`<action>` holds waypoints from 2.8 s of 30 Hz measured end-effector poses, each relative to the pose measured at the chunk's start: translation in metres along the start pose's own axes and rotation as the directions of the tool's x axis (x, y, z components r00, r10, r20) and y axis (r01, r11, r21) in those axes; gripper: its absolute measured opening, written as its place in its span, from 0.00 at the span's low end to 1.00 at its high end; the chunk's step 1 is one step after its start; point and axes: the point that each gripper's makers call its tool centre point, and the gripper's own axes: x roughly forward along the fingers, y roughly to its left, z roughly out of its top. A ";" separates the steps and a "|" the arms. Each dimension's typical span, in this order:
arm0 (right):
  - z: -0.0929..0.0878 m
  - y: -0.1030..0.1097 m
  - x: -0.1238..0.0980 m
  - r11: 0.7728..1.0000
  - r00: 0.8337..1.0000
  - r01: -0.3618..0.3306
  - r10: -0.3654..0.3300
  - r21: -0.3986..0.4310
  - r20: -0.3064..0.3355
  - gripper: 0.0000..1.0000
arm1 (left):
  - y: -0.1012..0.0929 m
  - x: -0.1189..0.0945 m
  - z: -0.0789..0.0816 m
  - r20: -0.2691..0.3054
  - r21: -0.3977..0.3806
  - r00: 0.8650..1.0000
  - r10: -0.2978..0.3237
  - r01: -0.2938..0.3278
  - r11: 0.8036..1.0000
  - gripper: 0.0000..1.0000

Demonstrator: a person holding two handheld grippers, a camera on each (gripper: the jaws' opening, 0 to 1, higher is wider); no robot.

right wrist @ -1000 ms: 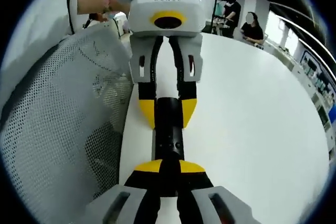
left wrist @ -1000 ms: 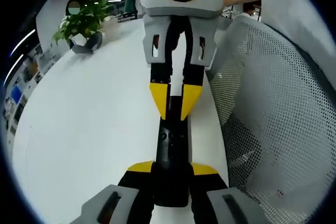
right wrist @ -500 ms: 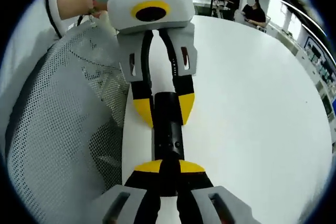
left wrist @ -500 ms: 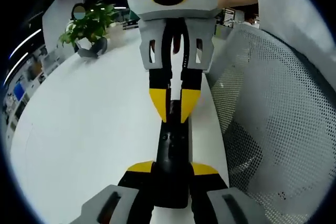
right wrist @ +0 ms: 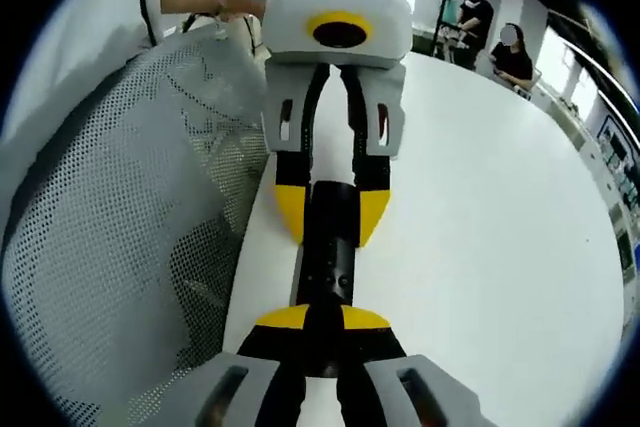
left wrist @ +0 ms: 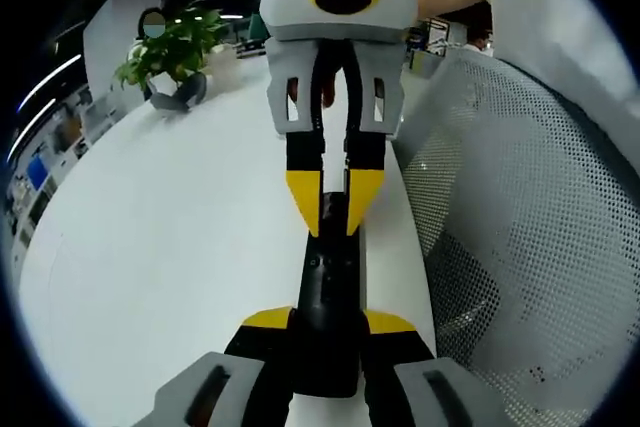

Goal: Press the specified remote control buttons in sequence, fully releasing each button before pressing the next.

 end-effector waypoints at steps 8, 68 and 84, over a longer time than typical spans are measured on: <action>-0.001 -0.002 0.001 0.988 0.998 0.051 -0.044 0.145 -0.049 0.04 | 0.000 0.000 0.000 0.001 -0.002 1.000 0.002 -0.002 1.000 0.24; 0.002 0.001 0.002 0.985 0.985 0.170 -0.170 0.018 0.023 0.03 | -0.002 0.000 0.003 -0.044 -0.009 0.999 0.011 -0.011 1.000 0.25; 0.006 0.002 0.005 0.997 0.995 0.074 -0.077 -0.033 -0.068 0.01 | -0.002 0.000 0.003 -0.042 -0.014 0.999 0.016 -0.016 1.000 0.25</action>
